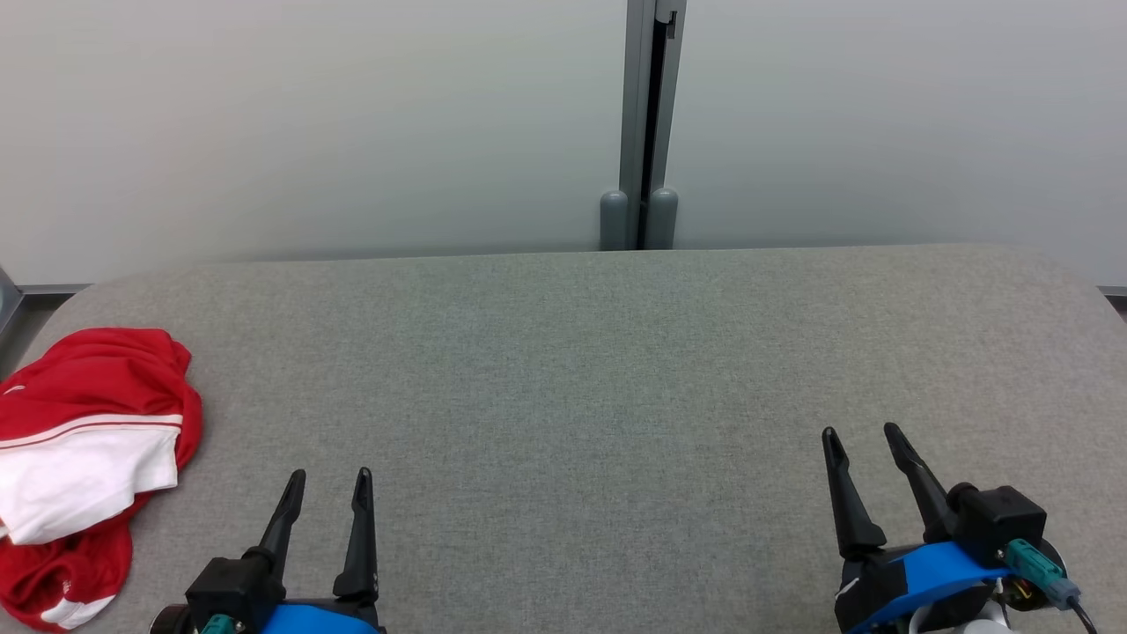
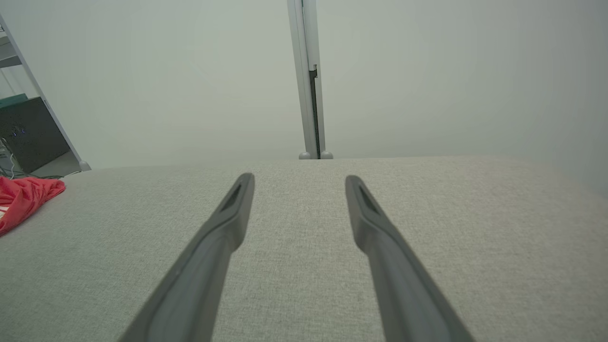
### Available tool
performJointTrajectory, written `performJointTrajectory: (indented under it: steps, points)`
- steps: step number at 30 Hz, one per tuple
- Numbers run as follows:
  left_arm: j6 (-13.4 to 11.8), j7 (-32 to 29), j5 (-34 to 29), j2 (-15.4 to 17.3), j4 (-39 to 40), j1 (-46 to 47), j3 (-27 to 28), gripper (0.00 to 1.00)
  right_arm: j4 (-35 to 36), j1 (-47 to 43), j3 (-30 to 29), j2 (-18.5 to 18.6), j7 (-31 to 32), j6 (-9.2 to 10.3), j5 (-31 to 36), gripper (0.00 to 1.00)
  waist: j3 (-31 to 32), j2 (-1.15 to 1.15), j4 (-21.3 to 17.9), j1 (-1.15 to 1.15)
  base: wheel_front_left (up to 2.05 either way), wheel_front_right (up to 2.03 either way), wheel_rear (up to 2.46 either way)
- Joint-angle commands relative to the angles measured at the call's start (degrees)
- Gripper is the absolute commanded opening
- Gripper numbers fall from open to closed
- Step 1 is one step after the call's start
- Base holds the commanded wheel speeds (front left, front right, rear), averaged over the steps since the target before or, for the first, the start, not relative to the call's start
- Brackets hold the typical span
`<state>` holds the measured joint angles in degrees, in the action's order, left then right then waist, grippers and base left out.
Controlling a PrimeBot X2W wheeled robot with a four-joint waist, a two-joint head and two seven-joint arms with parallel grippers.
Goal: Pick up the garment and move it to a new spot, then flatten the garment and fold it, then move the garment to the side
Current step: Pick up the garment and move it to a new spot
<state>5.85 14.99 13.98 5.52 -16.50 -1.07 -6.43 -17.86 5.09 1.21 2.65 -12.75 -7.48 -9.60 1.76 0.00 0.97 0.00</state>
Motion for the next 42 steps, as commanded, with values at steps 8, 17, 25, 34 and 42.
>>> performJointTrajectory:
  steps: [8, 17, 25, 34, 42]
  points:
    - [-0.8, -0.4, 0.2, 0.6, 1.1, -0.4, -0.6, 1.00, -0.2, -0.5, -0.2, 0.4, -0.5, -0.03, -0.3, 1.00, 0.0, 0.00, 2.4, 0.00, 0.00, 0.00, 0.00]
    - [-0.6, 0.1, 0.5, 2.1, 0.4, 0.8, 0.1, 1.00, -0.1, -1.1, 0.4, 0.4, -0.5, -0.03, -1.0, 1.00, -0.3, 0.00, 12.5, 0.00, 0.00, 0.00, 0.00]
    - [-1.3, 0.2, 0.2, 2.5, 1.4, 0.3, 1.1, 1.00, -0.2, -1.3, 1.3, 0.4, -0.8, -0.03, -1.6, 1.00, -1.1, 0.00, 22.1, 0.00, 0.00, 0.00, 0.00]
    - [-3.2, 0.2, -0.2, 2.1, 4.1, -1.8, 1.4, 1.00, -0.6, 0.1, 2.5, 0.4, -0.7, -0.03, -1.5, 1.00, -2.1, 0.00, 28.9, 0.00, 0.00, 0.00, 0.00]
    - [-5.4, 0.3, 0.4, 1.6, 7.4, -4.5, 2.9, 1.00, -1.4, 2.0, 4.5, 0.4, -0.3, -0.03, -1.1, 1.00, -3.2, 0.00, 29.6, 0.00, 0.00, 0.00, 0.00]
